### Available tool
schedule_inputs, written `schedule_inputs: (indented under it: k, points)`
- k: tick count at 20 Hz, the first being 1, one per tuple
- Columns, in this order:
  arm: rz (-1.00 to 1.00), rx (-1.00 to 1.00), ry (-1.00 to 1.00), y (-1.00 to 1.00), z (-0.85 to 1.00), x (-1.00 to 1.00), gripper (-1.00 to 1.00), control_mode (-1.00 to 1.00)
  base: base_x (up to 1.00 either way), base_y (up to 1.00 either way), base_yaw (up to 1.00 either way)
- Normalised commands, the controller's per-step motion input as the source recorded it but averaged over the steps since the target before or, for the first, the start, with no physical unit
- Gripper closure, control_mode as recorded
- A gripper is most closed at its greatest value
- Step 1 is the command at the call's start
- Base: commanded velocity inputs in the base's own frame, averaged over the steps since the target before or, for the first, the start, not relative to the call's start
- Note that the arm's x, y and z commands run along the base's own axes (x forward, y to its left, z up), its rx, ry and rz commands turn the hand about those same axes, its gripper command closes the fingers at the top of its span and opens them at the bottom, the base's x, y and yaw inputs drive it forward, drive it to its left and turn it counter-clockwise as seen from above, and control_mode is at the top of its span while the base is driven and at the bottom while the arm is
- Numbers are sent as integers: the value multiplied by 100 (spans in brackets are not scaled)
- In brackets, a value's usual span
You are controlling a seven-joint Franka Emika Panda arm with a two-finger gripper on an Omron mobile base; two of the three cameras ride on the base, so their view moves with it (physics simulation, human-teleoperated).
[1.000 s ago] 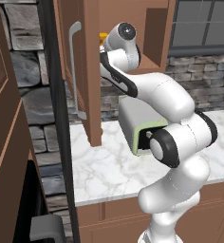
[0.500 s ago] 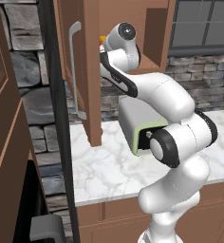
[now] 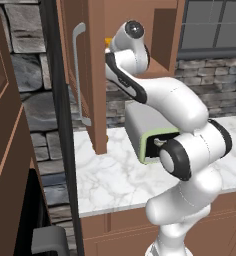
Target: Pick the honey bottle and jam from the counter and place them in the cabinets closest to them.
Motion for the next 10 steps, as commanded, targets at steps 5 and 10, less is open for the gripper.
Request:
schedule_inputs:
  k: [5,10]
  points:
    - [0,-1,13,-17,0,-53,-100,-100,0,0,0]
    - [-2,0,7,-39,0,-78,-100,-100,0,0,0]
